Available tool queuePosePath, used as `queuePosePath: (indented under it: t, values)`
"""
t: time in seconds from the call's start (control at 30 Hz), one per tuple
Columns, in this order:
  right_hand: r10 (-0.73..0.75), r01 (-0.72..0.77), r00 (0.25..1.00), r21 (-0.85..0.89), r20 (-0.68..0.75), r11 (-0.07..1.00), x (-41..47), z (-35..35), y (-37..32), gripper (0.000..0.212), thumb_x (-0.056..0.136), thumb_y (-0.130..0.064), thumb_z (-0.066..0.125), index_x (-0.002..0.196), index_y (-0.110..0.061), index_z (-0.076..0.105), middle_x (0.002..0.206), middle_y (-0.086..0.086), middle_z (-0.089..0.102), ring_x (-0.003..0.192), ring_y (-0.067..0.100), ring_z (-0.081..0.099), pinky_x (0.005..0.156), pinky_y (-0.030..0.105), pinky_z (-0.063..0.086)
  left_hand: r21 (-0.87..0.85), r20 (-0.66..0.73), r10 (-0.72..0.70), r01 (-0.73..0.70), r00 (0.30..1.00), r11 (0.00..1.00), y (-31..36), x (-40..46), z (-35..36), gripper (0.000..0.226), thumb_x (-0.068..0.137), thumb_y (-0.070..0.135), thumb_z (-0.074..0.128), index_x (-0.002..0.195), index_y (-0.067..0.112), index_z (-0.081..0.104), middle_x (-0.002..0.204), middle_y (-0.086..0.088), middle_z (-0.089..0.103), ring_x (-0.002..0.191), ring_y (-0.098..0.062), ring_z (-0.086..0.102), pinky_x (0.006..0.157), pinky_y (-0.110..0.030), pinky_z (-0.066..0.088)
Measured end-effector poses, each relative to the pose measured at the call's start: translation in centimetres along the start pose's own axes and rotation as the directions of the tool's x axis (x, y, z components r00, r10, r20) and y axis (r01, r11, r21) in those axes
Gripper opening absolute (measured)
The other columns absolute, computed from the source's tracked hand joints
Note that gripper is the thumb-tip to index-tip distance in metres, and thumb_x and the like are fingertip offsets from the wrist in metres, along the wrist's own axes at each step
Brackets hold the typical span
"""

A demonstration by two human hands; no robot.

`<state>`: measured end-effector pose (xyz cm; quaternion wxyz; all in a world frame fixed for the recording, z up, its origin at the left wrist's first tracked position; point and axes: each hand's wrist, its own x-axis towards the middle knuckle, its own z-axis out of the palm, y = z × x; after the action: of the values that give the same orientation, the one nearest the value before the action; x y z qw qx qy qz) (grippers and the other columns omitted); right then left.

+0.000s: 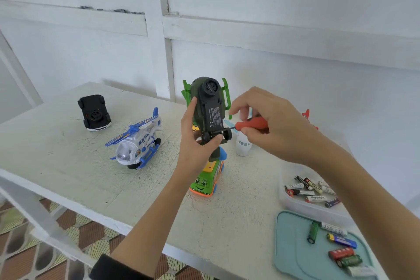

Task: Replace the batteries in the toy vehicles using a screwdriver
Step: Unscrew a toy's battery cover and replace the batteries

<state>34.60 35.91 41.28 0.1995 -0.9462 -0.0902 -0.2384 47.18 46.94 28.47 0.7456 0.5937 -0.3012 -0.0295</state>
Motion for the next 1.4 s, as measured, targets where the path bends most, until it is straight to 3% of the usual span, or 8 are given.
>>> queuePosePath:
  t: [0.17, 0.37, 0.53, 0.73, 0.9, 1.1, 1.27, 1.4]
  values:
    - [0.198, -0.197, 0.980, 0.043, -0.029, 0.980, 0.0, 0.3, 0.0, 0.021, 0.089, -0.034, 0.056, 0.102, -0.018, 0.052, 0.061, -0.013, 0.057, 0.050, 0.005, 0.054, 0.045, 0.012, 0.038, -0.007, -0.007, 0.011, -0.011, 1.000, 1.000, 0.3, 0.1, -0.1, 0.091, 0.078, 0.001, 0.068, 0.140, 0.056, 0.030, 0.150, 0.003, 0.038, 0.106, -0.023, 0.066, 0.085, -0.033, 0.057]
    - [0.064, -0.059, 0.994, 0.060, -0.084, 0.996, -0.1, 0.1, -0.1, 0.032, 0.074, 0.007, 0.063, 0.100, -0.011, 0.060, 0.080, 0.005, 0.057, 0.067, 0.011, 0.050, 0.058, 0.006, 0.038, -0.026, -0.018, 0.015, -0.016, 1.000, 1.000, 0.6, 0.1, -0.2, 0.091, 0.083, -0.010, 0.065, 0.142, 0.048, 0.030, 0.150, 0.007, 0.038, 0.109, -0.025, 0.065, 0.084, -0.031, 0.057]
    - [0.211, -0.211, 0.973, 0.003, -0.094, 0.977, 0.0, 0.5, 0.0, 0.023, 0.088, -0.035, 0.056, 0.097, -0.014, 0.056, 0.058, -0.011, 0.057, 0.045, 0.003, 0.053, 0.049, 0.011, 0.040, -0.017, -0.017, 0.013, -0.014, 1.000, 1.000, 0.8, 0.0, -0.1, 0.091, 0.083, -0.010, 0.065, 0.144, 0.047, 0.030, 0.150, 0.009, 0.038, 0.108, -0.024, 0.065, 0.088, -0.038, 0.057]
    - [0.037, -0.035, 0.998, 0.046, -0.050, 0.998, -0.1, -0.3, 0.0, 0.030, 0.074, 0.007, 0.062, 0.097, -0.012, 0.060, 0.078, 0.005, 0.056, 0.069, 0.004, 0.049, 0.060, 0.007, 0.038, -0.022, -0.019, 0.017, -0.018, 1.000, 1.000, 0.9, 0.1, -0.2, 0.091, 0.082, -0.009, 0.066, 0.142, 0.050, 0.031, 0.150, 0.006, 0.038, 0.110, -0.027, 0.064, 0.087, -0.035, 0.057]
    - [0.182, -0.189, 0.982, -0.142, -0.057, 0.972, 0.0, 0.2, 0.6, 0.016, 0.090, -0.034, 0.053, 0.094, -0.019, 0.058, 0.046, -0.015, 0.053, 0.045, 0.007, 0.044, 0.049, 0.018, 0.030, 0.003, -0.016, 0.017, -0.017, 1.000, 1.000, 0.5, 0.1, -0.2, 0.091, 0.079, -0.002, 0.068, 0.141, 0.053, 0.032, 0.151, 0.003, 0.038, 0.111, -0.027, 0.064, 0.088, -0.038, 0.057]
    - [0.039, -0.038, 0.999, 0.056, -0.025, 0.998, -0.3, -0.3, 0.8, 0.038, 0.069, 0.014, 0.061, 0.096, -0.012, 0.061, 0.079, 0.003, 0.054, 0.068, 0.008, 0.050, 0.059, 0.011, 0.040, -0.001, -0.018, 0.021, -0.021, 1.000, 1.000, 0.4, 0.1, 0.0, 0.092, 0.080, -0.005, 0.068, 0.139, 0.056, 0.031, 0.151, 0.003, 0.038, 0.108, -0.026, 0.065, 0.083, -0.032, 0.057]
    - [0.220, -0.221, 0.975, -0.049, -0.028, 0.974, 0.0, -0.2, 0.6, 0.024, 0.085, -0.041, 0.058, 0.094, -0.019, 0.061, 0.057, -0.014, 0.056, 0.053, -0.007, 0.056, 0.048, 0.014, 0.038, 0.005, -0.016, 0.022, -0.021, 1.000, 1.000, 0.3, 0.1, -0.1, 0.091, 0.077, 0.001, 0.069, 0.139, 0.057, 0.032, 0.151, 0.003, 0.038, 0.109, -0.028, 0.065, 0.085, -0.038, 0.058]
    - [0.114, -0.122, 0.987, -0.069, -0.109, 0.990, 0.0, -0.1, 1.1, 0.003, 0.084, -0.013, 0.065, 0.084, -0.012, 0.063, 0.052, -0.008, 0.049, 0.054, 0.010, 0.048, 0.053, 0.011, 0.035, -0.003, -0.020, 0.035, -0.035, 0.999, 0.999, 0.4, 0.1, -0.1, 0.093, 0.081, -0.008, 0.067, 0.140, 0.053, 0.031, 0.151, 0.005, 0.037, 0.108, -0.027, 0.065, 0.085, -0.035, 0.057]
